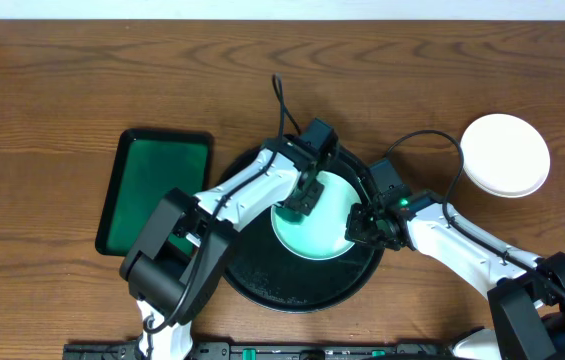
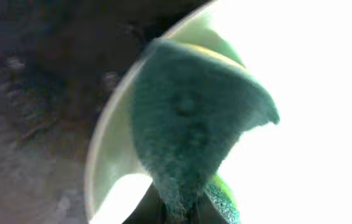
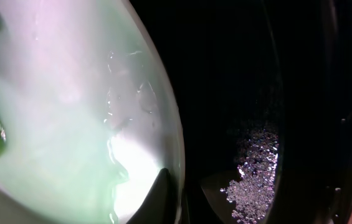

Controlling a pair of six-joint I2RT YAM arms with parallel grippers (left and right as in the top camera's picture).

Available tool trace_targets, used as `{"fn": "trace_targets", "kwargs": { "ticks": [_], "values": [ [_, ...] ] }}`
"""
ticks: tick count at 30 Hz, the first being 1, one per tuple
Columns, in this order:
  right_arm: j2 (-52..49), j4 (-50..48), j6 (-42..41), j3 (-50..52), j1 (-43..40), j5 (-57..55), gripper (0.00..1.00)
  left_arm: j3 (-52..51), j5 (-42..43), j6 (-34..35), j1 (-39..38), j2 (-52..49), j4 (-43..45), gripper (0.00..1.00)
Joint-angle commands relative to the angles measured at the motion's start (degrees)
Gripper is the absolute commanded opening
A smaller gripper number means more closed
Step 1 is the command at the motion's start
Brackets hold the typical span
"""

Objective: Clean dirty plates on tray and stack at the side
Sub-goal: 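Scrub the pale green plate with the sponge while the right gripper holds it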

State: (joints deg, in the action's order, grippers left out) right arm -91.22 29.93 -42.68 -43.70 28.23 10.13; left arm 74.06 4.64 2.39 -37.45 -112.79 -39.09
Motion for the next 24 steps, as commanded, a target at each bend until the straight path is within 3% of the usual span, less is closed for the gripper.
{"fn": "trace_targets", "kwargs": {
  "ticks": [1, 8, 15, 24],
  "values": [
    [-3.1, 1.0, 3.1, 3.2, 0.1, -2.1, 0.01, -3.5, 23.4, -1.8, -5.1, -5.0, 1.6, 0.07],
    [-3.1, 1.0, 3.1, 3.2, 0.1, -2.1, 0.01, -3.5, 34.9, -1.7, -5.1, -5.0, 5.1, 0.07],
    [-3.1, 1.1, 3.1, 3.2, 0.1, -2.1, 0.01, -3.5, 38.6, 0.5, -5.0, -5.0, 9.5, 0.07],
    [-3.1, 2.0, 3.1, 3.2, 0.1, -2.1, 0.01, -3.5, 16.6, 17.0, -2.6, -5.0, 16.5, 0.07]
  ]
}}
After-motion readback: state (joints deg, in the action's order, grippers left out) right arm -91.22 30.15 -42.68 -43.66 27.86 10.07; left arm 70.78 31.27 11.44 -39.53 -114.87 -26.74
